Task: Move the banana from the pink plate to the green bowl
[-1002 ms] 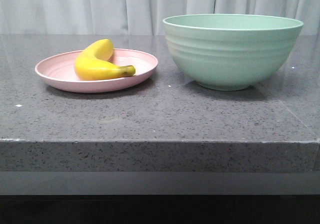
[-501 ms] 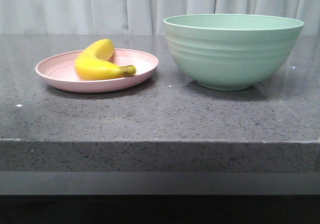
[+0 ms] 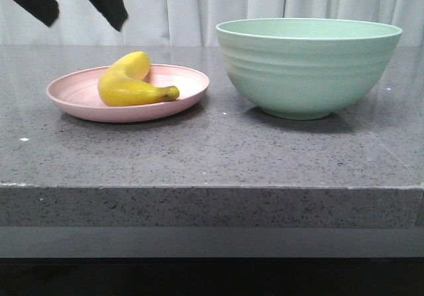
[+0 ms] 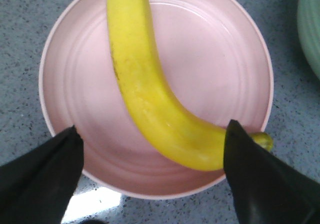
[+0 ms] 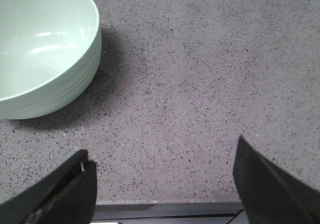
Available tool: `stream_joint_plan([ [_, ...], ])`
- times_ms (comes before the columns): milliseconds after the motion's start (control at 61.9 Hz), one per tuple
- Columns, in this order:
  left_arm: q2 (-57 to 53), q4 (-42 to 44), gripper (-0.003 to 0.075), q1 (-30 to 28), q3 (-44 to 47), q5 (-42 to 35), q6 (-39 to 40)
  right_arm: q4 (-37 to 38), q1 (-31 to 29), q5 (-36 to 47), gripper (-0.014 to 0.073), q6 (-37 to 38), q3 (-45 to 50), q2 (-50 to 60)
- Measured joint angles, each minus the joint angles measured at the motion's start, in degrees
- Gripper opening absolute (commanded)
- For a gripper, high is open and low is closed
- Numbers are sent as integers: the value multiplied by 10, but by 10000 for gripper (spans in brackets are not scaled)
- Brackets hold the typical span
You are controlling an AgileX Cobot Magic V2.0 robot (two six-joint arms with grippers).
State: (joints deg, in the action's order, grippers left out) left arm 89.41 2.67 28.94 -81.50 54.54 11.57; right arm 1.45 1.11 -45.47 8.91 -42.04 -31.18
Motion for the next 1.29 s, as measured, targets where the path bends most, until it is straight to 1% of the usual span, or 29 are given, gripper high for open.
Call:
stream_joint_plan([
  [194,70,0,565,0,-54,19,26,-1,0,-3,579,0,0,0],
  [339,108,0,565,0,-75,20,41,-1,0,-9,579,0,0,0],
  [679,152,12,565,0,-79,13,84,-1,0,-12,579,0,0,0],
  [986,170,14,559,-2,-79,5,89,-1,0,-12,579,0,0,0],
  [1034,171,14,532,-3,-79,4,89,-1,0,-12,579,0,0,0],
  [1083,171,14,484,-3,-79,4,90,-1,0,-12,579,0,0,0],
  [1180,171,10,343,-3,-79,4,91,-1,0,-12,579,0,0,0],
  [1293,171,6,228,-3,-79,4,92,-1,0,-12,579,0,0,0],
])
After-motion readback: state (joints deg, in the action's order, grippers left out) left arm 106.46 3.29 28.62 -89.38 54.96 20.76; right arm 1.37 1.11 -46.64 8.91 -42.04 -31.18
